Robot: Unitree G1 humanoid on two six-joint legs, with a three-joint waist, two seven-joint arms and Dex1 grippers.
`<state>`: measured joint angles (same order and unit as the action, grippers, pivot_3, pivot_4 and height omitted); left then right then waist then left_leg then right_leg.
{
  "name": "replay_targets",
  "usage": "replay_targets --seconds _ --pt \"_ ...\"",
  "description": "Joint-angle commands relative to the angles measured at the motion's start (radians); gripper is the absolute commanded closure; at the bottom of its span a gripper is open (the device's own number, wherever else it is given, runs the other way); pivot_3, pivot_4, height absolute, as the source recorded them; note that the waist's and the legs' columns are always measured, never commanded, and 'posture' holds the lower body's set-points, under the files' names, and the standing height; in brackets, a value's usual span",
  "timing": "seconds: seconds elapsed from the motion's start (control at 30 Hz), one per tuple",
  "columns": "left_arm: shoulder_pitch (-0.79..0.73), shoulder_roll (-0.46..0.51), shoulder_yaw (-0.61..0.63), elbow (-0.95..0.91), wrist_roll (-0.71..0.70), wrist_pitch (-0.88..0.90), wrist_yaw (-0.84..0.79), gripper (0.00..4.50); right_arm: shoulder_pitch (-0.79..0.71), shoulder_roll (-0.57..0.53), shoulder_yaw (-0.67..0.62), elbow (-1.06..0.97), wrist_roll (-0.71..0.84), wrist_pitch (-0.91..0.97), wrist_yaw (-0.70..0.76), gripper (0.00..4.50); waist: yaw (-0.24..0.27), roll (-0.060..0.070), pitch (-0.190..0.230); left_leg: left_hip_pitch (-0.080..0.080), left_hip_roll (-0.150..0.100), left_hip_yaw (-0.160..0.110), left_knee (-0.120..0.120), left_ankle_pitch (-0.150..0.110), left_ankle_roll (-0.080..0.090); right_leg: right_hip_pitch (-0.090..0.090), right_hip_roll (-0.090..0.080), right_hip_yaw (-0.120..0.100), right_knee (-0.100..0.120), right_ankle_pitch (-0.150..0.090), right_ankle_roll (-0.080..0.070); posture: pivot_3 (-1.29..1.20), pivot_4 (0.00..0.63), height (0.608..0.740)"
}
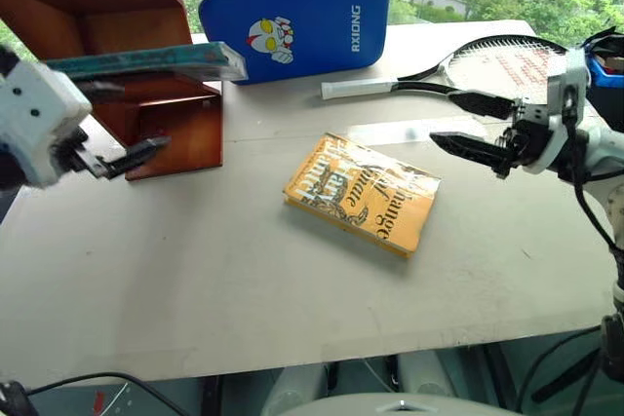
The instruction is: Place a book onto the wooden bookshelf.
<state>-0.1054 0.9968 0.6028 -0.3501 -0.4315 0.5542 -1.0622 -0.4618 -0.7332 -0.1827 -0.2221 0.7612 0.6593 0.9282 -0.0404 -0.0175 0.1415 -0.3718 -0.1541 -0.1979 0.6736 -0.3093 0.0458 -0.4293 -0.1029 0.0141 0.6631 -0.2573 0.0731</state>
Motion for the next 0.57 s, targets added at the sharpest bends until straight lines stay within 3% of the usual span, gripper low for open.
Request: replay_targets --seconds 0.03,0.13,0.23,0.4,0.57 --pt "0.047 -0.21 -0.178 -0.146 -0.091 0.057 0.138 0.08 0.191 -0.015 0.003 -0.011 -0.154 -0.172 0.014 0.0 0.018 0.004 -0.003 0.0 0.0 -0.001 0.0 0.0 0.0 0.002 -0.001 -0.001 -0.001 0.0 0.0 0.0 0.15 0.74" --pt "0.109 -0.377 -0.305 -0.161 -0.01 -0.038 0.247 0.08 0.361 0.003 0.004 0.02 -0.252 -0.309 0.019 0.0 0.029 0.004 -0.003 0.001 0.0 0.0 0.006 0.0 0.0 0.005 0.0 -0.002 0.0 0.0 0.0 0.0 0.15 0.74" --pt "0.205 -0.473 -0.379 -0.141 0.048 -0.104 0.312 0.08 0.497 0.026 0.0 0.053 -0.313 -0.42 0.023 0.0 0.032 0.004 -0.003 0.009 0.0 0.001 0.007 -0.001 0.001 0.012 0.0 0.0 0.0 0.002 0.001 0.0 0.15 0.74" --pt "0.351 -0.516 -0.468 -0.111 0.161 -0.225 0.369 0.08 0.602 0.104 0.009 0.091 -0.365 -0.529 -0.019 0.0 0.037 0.005 -0.004 0.021 0.003 0.006 0.002 -0.001 0.001 0.02 0.005 0.006 -0.001 0.007 0.0 0.0 0.15 0.74" --pt "0.391 -0.504 -0.519 -0.068 0.221 -0.302 0.377 0.08 0.619 0.15 -0.005 0.11 -0.359 -0.558 -0.032 0.0 0.055 0.005 -0.004 0.027 0.005 0.01 -0.003 -0.001 0.001 0.022 0.007 0.011 -0.002 0.007 0.0 0.0 0.15 0.74"
